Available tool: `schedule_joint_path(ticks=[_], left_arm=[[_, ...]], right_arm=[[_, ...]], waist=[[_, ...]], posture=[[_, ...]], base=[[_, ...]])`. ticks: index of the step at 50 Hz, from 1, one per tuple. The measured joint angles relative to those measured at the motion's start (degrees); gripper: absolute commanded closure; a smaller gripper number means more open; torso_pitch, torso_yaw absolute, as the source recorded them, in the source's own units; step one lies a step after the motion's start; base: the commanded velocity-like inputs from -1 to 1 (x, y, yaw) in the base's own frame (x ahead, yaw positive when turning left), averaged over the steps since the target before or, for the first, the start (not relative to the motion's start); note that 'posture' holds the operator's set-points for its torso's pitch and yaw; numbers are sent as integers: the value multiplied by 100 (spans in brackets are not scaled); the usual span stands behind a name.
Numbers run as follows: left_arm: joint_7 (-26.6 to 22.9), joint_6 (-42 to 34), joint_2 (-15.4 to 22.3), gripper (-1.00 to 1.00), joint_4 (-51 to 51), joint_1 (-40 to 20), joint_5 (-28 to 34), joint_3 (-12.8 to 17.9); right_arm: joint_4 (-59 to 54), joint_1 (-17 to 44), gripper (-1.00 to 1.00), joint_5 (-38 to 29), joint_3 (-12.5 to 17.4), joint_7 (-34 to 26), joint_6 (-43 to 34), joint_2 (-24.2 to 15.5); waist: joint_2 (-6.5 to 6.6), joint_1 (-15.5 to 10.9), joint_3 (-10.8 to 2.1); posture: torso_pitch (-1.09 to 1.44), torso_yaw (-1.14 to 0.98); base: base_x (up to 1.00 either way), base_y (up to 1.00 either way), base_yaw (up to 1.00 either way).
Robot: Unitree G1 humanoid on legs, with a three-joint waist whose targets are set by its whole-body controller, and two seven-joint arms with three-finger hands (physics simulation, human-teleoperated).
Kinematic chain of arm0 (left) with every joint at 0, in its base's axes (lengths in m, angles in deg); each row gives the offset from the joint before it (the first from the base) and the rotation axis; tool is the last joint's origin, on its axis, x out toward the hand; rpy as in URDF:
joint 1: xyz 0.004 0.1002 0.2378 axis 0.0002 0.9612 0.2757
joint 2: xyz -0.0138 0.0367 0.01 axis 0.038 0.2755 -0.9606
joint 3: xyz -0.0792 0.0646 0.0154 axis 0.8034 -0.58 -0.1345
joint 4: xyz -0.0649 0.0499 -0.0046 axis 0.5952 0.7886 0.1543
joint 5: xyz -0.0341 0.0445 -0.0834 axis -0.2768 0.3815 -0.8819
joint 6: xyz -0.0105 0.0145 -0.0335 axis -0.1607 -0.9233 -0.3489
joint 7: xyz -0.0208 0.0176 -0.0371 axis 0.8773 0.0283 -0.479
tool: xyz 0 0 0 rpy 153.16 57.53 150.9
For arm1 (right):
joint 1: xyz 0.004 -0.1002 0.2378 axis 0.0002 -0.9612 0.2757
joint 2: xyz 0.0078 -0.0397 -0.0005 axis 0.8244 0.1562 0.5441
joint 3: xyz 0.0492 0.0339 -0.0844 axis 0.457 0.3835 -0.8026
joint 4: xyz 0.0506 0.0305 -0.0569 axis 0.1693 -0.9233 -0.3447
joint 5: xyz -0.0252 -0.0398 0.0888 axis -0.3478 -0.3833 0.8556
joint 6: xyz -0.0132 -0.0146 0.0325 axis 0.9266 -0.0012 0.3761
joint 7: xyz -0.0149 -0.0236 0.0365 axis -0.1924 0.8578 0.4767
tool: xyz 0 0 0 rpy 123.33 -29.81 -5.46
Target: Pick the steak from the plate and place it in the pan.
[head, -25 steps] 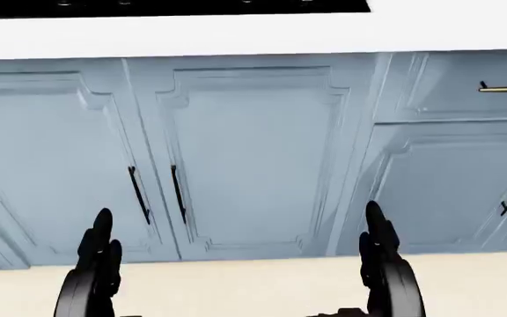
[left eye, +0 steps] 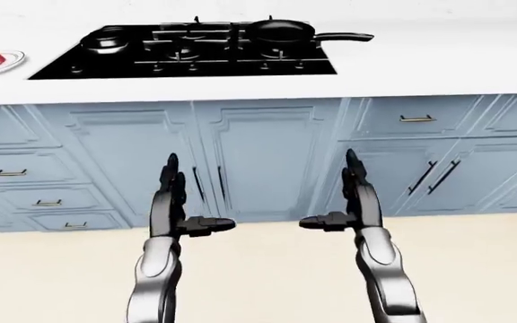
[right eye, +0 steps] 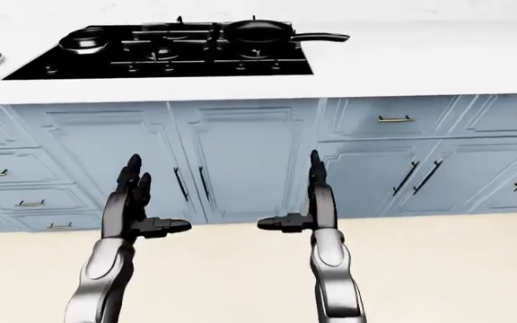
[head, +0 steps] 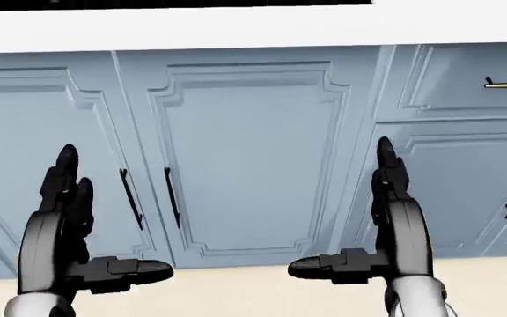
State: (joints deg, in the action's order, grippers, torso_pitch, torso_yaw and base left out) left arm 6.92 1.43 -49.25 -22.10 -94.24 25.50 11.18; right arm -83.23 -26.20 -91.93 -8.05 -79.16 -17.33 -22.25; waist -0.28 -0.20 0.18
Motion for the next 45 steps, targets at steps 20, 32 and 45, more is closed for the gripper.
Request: schedule_joint_path(ticks=[20,32,45], left_arm=[[340,-3292,1210,-100,-1175,-2624,-817,621],[712,-4979,1663,-100,-2595,-3486,-1446,990],[1149,-5608,1929,-100,-3075,-3851,-2088,1084]], right_arm=[[2284,2712,-100,744,712,76,-4115,-992],[2977,3671,-100,1654,1172,422,-5339,-1528],[3366,3848,-100,2675,1217,1074,-5758,-1955]], waist=[[8,-10,87],[40,-16,243],[19,-9,315]], posture=[[0,0],[0,0],[0,0]], base=[[0,0,0],[0,0,0],[0,0,0]])
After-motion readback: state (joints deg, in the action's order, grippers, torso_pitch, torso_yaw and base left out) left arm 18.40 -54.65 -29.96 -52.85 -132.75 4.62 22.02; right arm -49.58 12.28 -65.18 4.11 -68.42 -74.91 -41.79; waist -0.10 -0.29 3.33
